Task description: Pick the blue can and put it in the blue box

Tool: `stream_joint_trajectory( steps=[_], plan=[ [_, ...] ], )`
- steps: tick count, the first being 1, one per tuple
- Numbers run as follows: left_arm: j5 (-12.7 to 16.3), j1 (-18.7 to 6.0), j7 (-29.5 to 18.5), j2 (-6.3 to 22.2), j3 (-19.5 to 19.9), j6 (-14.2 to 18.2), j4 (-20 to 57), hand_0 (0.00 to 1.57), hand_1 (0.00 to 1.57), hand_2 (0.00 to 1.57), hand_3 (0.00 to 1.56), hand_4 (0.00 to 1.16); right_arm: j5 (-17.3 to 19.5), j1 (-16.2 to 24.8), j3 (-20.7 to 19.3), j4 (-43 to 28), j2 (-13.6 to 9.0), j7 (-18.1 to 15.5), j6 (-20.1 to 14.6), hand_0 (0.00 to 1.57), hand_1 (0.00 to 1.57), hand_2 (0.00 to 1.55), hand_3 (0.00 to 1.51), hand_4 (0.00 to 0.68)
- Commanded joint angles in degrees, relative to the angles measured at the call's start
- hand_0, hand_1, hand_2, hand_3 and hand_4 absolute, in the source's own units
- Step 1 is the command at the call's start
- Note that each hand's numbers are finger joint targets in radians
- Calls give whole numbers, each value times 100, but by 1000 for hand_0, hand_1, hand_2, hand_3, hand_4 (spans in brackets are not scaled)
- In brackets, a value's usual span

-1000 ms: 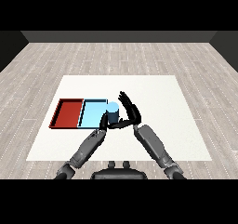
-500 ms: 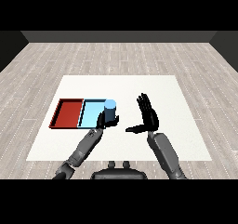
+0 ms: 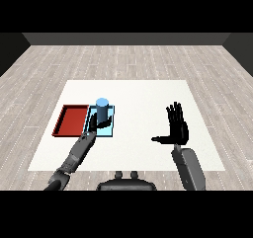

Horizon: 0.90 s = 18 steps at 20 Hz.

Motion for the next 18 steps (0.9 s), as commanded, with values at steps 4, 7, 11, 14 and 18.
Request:
stream_joint_trajectory(
  steps=[4, 7, 11, 14, 18],
  plan=[
    [133, -593, 220, 632, 763, -429, 1655, 1571, 1571, 1571, 1502, 1090, 173, 254, -57, -379, 10, 151, -209, 0, 0, 0, 0, 0],
    [-41, -1096, 630, 712, 803, -372, 2295, 1571, 1571, 1571, 1508, 1058, -176, -55, -536, 33, -203, 153, 154, 0, 0, 0, 0, 0],
    [-327, -1262, 725, 781, 762, -106, 3046, 1571, 1571, 1571, 1444, 1033, 151, -136, -282, 715, 142, -119, 39, 0, 0, 0, 0, 0],
    [-391, -1681, 1025, 668, 825, -166, 3733, 1571, 1571, 1536, 1413, 966, -172, -226, -599, 669, 62, 52, 126, 0, 0, 0, 0, 0],
    [-692, -2125, 1500, 286, 620, 106, 4327, 1571, 1571, 1467, 1188, 938, 148, -245, -337, 800, 231, -24, -17, 0, 0, 0, 0, 0]
  ],
)
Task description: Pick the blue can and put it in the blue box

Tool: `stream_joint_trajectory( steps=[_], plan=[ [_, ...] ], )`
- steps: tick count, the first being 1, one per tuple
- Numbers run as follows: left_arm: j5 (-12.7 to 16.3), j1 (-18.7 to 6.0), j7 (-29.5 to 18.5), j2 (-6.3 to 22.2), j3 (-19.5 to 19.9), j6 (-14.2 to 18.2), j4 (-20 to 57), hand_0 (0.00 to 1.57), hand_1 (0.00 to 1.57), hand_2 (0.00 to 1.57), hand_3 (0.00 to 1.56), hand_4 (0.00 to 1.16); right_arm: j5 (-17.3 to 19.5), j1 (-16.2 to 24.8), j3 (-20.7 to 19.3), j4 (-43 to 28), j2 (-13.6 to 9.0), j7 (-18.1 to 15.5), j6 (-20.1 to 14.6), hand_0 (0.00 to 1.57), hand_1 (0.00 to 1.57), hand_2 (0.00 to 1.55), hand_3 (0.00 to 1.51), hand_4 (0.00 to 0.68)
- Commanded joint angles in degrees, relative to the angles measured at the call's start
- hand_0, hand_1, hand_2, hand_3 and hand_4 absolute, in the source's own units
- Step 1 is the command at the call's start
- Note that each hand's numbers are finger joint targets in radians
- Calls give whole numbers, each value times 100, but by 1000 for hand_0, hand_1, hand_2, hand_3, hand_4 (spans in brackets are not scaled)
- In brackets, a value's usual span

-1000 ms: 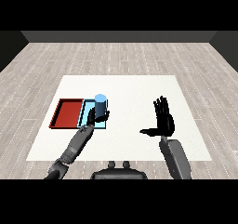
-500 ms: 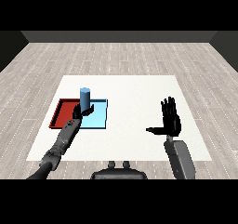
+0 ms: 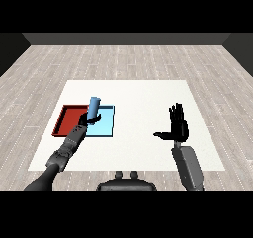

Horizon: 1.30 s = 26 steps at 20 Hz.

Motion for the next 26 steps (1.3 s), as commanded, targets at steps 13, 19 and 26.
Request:
stream_joint_trajectory(
  steps=[13, 19, 26],
  plan=[
    [-488, 156, 489, -464, -231, -438, 1040, 317, 317, 383, 467, 774, -125, 32, -273, 421, -43, -236, 416, 0, 0, 0, 0, 0],
    [-467, -45, 490, -465, -73, 684, 848, 0, 0, 0, 0, 0, -162, 359, -210, 79, 98, -198, 451, 0, 0, 0, 0, 0],
    [295, 108, -1659, -322, 794, 1492, -612, 0, 0, 0, 0, 0, -237, 158, -302, 19, 111, -67, 348, 0, 0, 0, 0, 0]
  ],
)
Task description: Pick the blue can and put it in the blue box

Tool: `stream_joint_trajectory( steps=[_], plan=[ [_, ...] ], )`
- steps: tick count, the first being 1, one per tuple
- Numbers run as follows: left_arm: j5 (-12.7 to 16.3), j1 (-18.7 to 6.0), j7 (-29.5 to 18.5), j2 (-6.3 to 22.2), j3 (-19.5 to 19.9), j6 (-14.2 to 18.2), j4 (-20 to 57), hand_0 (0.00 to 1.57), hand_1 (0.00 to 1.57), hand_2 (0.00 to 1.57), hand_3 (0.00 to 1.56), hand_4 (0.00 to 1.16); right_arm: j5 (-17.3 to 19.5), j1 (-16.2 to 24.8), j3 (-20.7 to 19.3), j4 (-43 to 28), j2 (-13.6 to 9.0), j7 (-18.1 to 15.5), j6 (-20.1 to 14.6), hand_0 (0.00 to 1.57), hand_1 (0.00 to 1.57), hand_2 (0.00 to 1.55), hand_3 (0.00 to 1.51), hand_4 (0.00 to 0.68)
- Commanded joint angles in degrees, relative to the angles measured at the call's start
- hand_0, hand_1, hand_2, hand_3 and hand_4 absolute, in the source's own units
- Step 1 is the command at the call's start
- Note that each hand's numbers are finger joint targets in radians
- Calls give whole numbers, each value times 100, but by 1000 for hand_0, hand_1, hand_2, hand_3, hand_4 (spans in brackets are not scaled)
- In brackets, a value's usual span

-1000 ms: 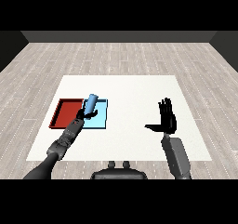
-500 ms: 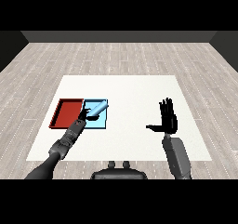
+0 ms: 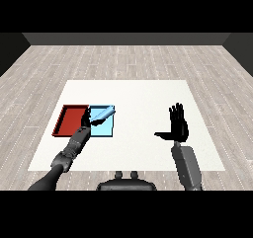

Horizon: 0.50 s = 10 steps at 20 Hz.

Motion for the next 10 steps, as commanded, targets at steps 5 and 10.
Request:
stream_joint_trajectory(
  steps=[5, 10],
  plan=[
    [395, 631, -2343, -292, 262, -591, -1943, 0, 0, 0, 0, 0, 36, -142, -5, 139, -63, 120, 36, 0, 0, 0, 0, 0],
    [599, 1547, -2743, -89, 26, -1665, -3401, 0, 0, 0, 0, 0, 220, 236, 147, -184, -125, 202, -6, 0, 0, 0, 0, 0]
  ],
)
